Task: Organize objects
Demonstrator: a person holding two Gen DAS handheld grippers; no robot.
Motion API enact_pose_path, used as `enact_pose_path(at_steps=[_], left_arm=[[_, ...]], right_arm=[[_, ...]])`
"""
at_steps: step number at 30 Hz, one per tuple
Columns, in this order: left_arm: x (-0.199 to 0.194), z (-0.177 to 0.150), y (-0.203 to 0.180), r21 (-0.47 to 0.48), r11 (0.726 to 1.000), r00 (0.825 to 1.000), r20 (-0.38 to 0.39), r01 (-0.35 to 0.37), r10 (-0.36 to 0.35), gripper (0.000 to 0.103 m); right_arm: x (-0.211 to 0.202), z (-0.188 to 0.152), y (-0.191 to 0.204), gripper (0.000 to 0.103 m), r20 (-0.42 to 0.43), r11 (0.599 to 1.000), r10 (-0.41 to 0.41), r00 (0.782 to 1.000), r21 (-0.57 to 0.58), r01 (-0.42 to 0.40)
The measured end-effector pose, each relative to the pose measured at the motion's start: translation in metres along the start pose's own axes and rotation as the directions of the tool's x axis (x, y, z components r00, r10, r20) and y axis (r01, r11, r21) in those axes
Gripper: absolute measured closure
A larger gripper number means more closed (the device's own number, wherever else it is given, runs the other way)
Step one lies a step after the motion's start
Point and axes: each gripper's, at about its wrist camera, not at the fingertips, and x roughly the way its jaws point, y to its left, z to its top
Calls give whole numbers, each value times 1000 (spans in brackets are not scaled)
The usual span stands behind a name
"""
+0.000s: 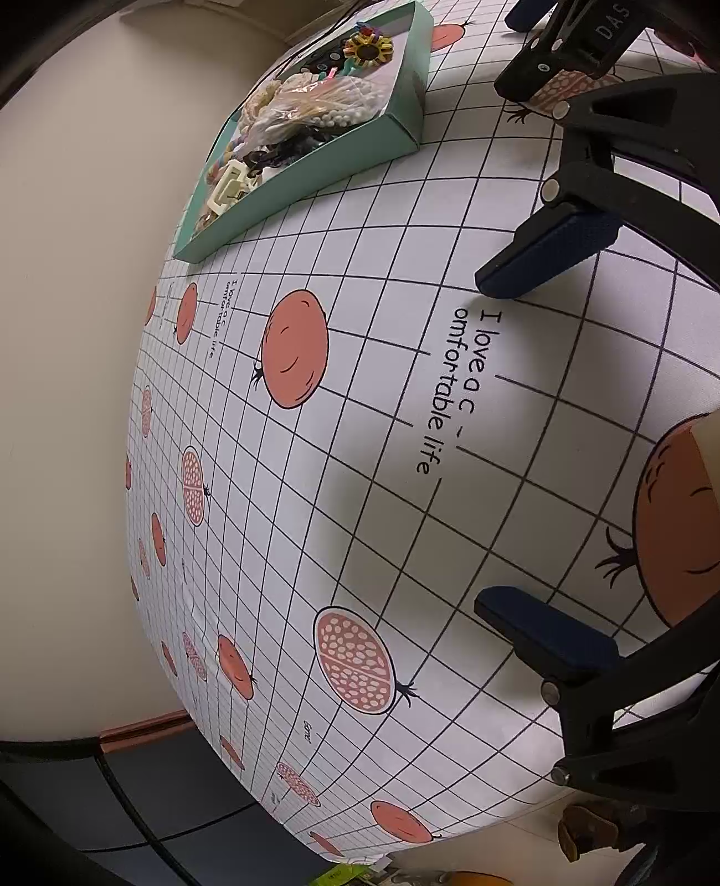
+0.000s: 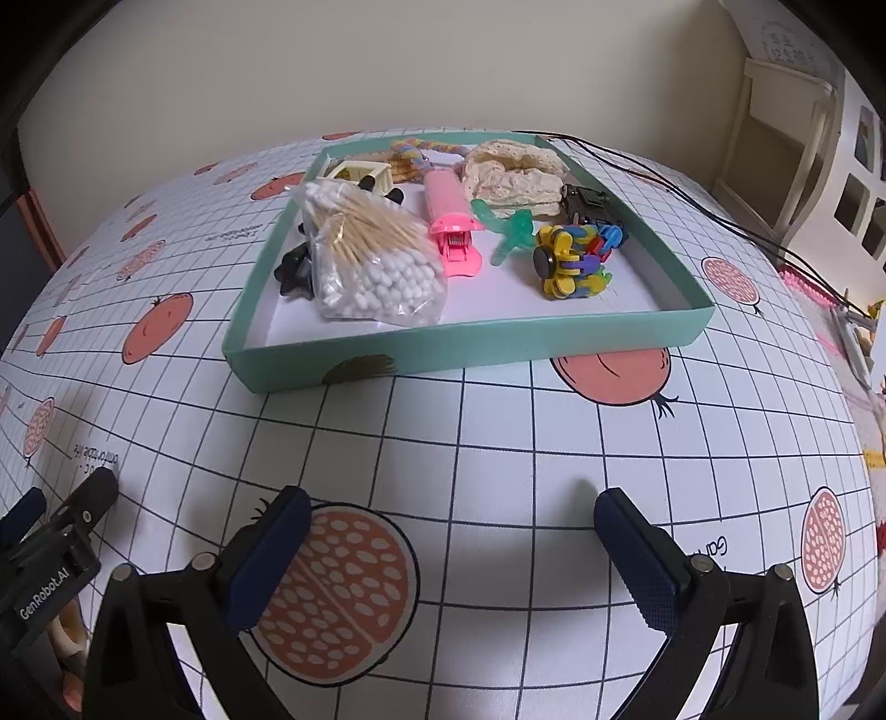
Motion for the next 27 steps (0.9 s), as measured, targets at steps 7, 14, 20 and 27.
enact_pose_path(at_steps=[7,14,20,27], left_arm=[[0,0,1,-1,1000,1000,1,-2,2,0],[0,-1,0,0,1000,1000,2,-2,2,0],[-1,-1,0,1,1000,1000,3,-1,1,0],[0,0,0,4,1000,1000,4,1,-1,0]], right_arm=[[1,1,0,0,-9,1000,-5,1000,7,5],[2,3,0,0,-13,1000,-7,1000,10,8],[2,3,-1,0,-13,1000,-6,1000,8,7],[3,3,-1,0,-13,1000,-6,1000,7,6]])
